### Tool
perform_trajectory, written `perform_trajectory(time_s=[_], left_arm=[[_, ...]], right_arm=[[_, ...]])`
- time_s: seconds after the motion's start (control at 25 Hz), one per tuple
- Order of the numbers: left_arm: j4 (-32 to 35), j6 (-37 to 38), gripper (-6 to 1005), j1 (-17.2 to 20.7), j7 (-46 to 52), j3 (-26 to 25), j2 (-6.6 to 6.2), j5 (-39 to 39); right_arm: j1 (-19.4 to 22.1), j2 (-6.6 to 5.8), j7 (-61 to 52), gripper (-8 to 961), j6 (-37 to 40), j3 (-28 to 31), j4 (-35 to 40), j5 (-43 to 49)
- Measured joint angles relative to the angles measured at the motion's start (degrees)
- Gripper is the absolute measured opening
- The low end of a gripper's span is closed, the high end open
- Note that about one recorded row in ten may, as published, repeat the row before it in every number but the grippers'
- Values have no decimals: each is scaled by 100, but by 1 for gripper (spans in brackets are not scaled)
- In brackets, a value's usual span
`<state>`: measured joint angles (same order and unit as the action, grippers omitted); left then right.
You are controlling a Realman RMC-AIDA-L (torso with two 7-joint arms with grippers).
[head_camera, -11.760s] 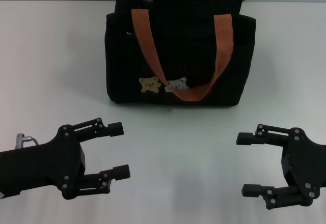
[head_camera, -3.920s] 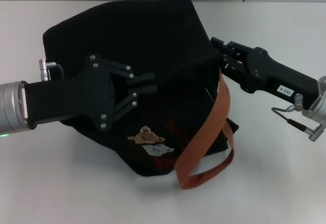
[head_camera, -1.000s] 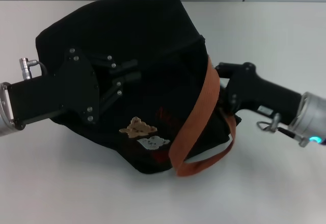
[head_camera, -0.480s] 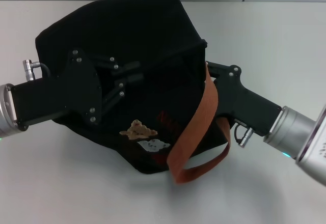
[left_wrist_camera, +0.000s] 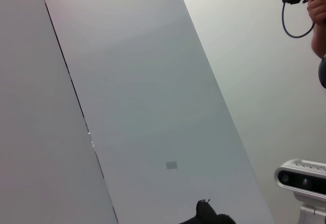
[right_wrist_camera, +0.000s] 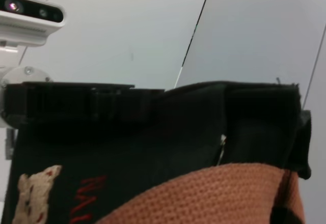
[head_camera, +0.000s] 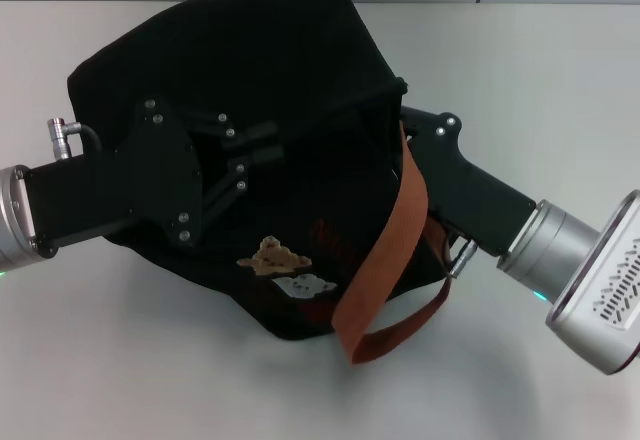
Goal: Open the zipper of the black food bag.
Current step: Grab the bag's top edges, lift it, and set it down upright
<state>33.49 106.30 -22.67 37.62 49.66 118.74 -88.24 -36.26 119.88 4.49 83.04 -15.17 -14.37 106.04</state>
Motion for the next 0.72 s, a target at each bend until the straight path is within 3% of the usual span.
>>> perform_trajectory(time_s=[0.6,0.72], left_arm=[[0,-73,89,-14,0,10,0,-2],[0,-82,89,-27,0,9,0,-2]], right_arm=[[-203,0,19,300,-245,33,-43,14],[-216,0,20,207,-269,31,-45,14]])
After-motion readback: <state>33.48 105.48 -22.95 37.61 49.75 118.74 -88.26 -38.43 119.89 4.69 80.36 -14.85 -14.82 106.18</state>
